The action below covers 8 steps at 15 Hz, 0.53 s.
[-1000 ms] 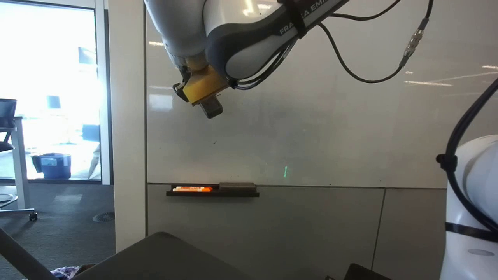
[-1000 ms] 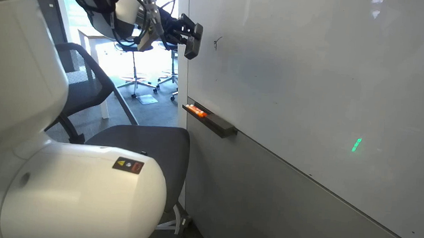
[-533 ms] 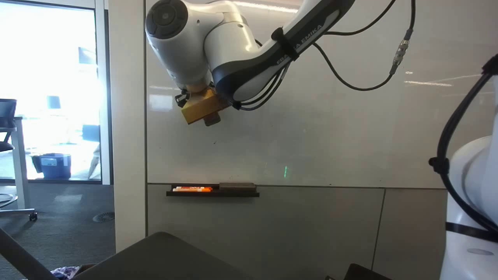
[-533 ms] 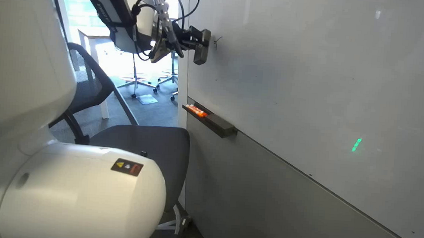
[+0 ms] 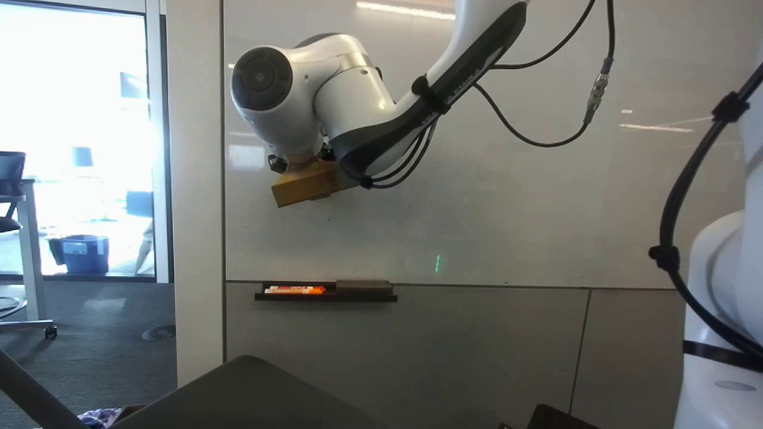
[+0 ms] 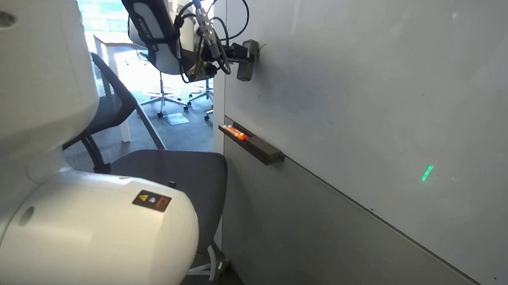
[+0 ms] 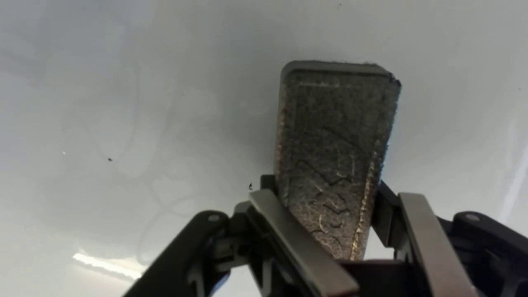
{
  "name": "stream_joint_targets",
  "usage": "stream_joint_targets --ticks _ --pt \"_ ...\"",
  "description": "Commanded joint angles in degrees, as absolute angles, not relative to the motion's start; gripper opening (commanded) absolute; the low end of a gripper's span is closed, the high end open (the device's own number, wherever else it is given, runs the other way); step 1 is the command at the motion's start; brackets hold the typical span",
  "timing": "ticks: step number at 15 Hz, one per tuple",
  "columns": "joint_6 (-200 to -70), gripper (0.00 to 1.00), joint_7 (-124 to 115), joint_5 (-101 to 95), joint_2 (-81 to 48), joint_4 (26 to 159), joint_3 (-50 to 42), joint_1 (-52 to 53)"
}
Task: Lift the white board eraser from the chair, use it to erase the white board, put it back on the chair and the get the marker from the chair us it to draw on the white board
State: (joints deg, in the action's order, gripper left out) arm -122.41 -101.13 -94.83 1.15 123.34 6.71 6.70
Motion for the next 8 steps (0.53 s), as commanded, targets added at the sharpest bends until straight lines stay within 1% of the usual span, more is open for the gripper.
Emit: stream_joint_targets --ticks 1,8 --pt "-123.7 0.31 -106.4 -96.6 0.7 122.4 5.4 5.6" --pt "-114.0 0.31 -114.1 -98.8 3.6 126.0 4.2 4.6"
